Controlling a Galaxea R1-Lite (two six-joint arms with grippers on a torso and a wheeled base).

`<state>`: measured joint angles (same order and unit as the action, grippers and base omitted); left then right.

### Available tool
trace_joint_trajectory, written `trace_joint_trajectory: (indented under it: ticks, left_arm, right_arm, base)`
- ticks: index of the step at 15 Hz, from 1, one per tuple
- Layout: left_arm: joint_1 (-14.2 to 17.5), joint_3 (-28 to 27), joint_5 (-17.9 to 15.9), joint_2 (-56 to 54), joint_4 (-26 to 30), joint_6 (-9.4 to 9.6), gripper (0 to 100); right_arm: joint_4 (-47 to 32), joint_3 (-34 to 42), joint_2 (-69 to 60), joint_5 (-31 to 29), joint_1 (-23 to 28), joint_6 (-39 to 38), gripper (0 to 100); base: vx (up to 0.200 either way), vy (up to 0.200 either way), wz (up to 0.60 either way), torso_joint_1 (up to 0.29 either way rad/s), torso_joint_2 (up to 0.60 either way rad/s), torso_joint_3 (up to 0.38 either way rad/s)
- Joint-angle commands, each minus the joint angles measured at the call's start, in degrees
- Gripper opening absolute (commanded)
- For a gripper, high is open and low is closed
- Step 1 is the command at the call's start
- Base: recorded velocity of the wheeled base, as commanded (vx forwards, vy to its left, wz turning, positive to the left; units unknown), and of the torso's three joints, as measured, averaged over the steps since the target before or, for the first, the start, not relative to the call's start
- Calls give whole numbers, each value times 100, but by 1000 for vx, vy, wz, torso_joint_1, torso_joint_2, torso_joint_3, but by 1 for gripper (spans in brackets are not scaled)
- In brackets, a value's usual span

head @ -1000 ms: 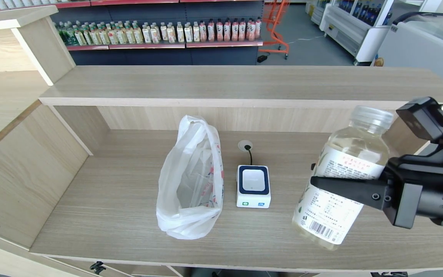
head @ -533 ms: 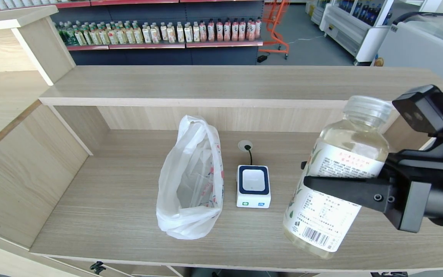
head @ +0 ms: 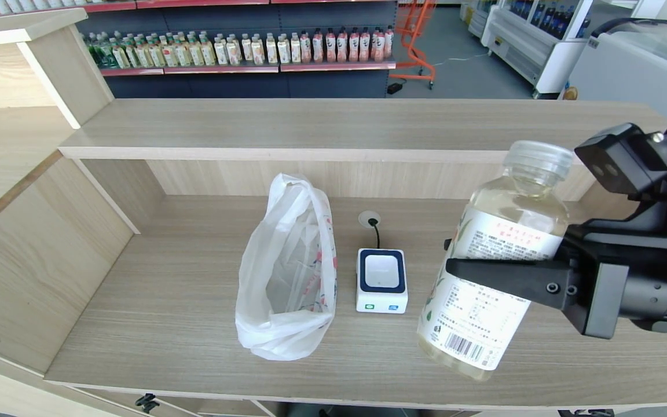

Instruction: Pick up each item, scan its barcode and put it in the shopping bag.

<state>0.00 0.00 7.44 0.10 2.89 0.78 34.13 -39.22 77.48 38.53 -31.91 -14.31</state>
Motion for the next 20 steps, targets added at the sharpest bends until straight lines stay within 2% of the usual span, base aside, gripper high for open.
trace_joint_trajectory:
  ticks: [1,5,9,20]
  left_arm:
    - [0,0,3,-1,1,1,100]
    - [0,0,3,-1,1,1,100]
    - [0,0,3,-1,1,1,100]
    - [0,0,3,-1,1,1,100]
  right_arm:
    - [-12,-7,48,-4,-8,-10,0]
    - [-12,-51,188,58,1,-142,0]
    - [-12,-95,250,506,1,-230,0]
    - [-12,-306,434,541,-8,-248,0]
  base:
    - [0,0,0,0,0,0]
    - [0,0,0,0,0,0]
    - [0,0,0,0,0,0]
    - [0,0,0,0,0,0]
